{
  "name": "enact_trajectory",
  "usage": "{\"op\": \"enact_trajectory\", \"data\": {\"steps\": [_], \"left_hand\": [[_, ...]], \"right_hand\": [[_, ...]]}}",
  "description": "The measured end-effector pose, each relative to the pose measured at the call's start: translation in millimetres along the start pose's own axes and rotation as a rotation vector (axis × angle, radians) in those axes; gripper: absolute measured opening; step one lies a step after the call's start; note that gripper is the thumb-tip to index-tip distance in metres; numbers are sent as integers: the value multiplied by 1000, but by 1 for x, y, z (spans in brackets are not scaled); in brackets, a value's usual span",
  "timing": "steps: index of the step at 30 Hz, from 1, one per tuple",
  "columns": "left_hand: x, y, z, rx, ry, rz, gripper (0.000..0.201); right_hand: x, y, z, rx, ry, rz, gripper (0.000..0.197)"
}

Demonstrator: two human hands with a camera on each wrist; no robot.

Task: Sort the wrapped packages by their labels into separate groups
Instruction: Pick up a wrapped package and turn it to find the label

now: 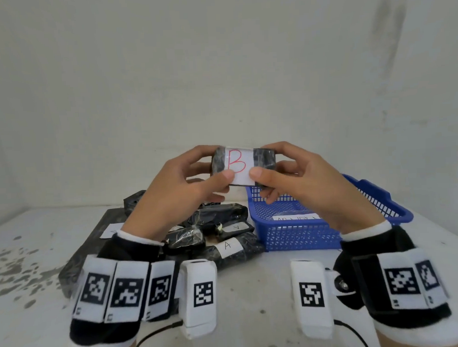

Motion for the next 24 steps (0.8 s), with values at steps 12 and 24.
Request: {"op": "enact_trajectory", "data": {"steps": [12,24], "left_hand": [[-14,7,2,-34,72,-21,34],[-20,10,2,-83,124,2,29]], "right_hand": [[14,6,-1,-45,-4,57,32],[23,10,2,-89,44,96,17]]}}
Point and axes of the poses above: each hand's wrist, its own y-axis away from the middle knuckle, its own z-axis out of the back of the hand, x = y × z, the point moved 3 cm from there along -y, towards the middle knuckle, and after that the axes turned 14 degrees about -x, right-handed, at the moved point
